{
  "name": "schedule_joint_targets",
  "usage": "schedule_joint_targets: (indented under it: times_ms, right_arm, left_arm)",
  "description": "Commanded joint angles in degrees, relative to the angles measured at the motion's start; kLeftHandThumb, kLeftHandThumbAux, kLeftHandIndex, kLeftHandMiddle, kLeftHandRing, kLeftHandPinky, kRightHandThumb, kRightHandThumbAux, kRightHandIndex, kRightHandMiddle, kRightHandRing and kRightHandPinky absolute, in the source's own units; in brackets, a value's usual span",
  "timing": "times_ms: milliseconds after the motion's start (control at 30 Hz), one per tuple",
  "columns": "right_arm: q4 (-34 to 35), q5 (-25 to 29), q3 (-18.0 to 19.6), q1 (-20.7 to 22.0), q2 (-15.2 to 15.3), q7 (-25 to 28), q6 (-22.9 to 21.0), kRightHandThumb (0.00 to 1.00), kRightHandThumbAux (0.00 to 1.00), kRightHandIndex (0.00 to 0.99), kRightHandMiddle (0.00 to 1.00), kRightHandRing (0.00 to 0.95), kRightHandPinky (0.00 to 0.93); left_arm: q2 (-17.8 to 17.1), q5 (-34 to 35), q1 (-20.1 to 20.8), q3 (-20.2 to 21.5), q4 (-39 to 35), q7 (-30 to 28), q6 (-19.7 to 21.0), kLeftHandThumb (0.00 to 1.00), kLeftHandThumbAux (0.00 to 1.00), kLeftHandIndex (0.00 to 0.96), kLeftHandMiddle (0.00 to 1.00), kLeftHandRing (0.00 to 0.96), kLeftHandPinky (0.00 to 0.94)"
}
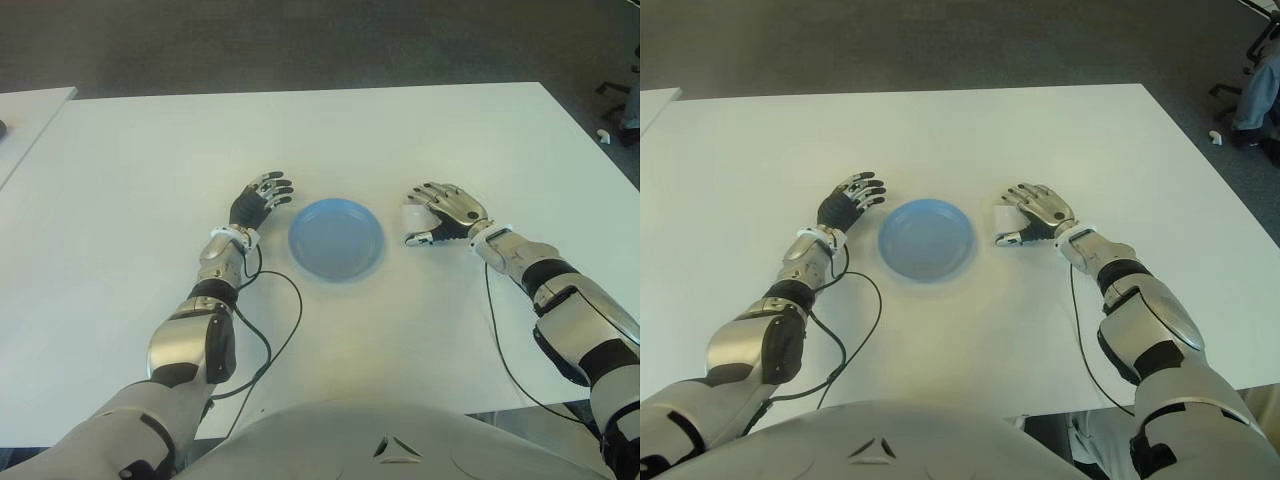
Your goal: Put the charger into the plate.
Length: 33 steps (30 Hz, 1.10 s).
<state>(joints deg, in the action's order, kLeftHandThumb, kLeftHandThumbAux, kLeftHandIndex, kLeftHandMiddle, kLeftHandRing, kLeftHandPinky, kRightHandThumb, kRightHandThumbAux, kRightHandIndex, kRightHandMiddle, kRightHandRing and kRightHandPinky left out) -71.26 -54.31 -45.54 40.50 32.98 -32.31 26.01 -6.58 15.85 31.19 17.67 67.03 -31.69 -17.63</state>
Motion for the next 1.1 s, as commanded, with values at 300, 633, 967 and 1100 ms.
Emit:
schedule_joint_targets:
  times_ms: [300, 633, 967, 1100]
  right_arm:
    - [-0.29, -2.17, -1.57, -0.92, 0.01, -8.63, -1.46, 0.362, 0.308, 0.222, 0.354, 0.343, 0.310]
    - [1.18, -3.94, -1.14, -1.14, 0.94, -19.42, -5.30, 0.712, 0.691, 0.434, 0.765, 0.767, 0.808]
    - [2.86, -4.78, -1.67, -0.20, 3.05, -19.36, -4.95, 0.728, 0.706, 0.441, 0.832, 0.819, 0.841]
    - [4.59, -6.22, -2.46, 0.56, 4.68, -18.56, -4.29, 0.729, 0.708, 0.440, 0.854, 0.846, 0.870]
  left_arm:
    - [0.11, 0.08, -1.80, 0.01, 1.45, -0.47, 1.78, 0.000, 0.546, 0.302, 0.379, 0.359, 0.340]
    - [0.53, 0.15, -1.59, 0.07, 1.56, 0.01, 1.59, 0.000, 0.544, 0.301, 0.377, 0.356, 0.336]
    - [0.96, -0.17, -1.56, -0.16, 1.56, 0.33, 0.70, 0.000, 0.537, 0.292, 0.373, 0.352, 0.337]
    - [1.16, -0.01, -1.45, -0.04, 1.60, 0.35, 0.67, 0.000, 0.543, 0.292, 0.374, 0.355, 0.344]
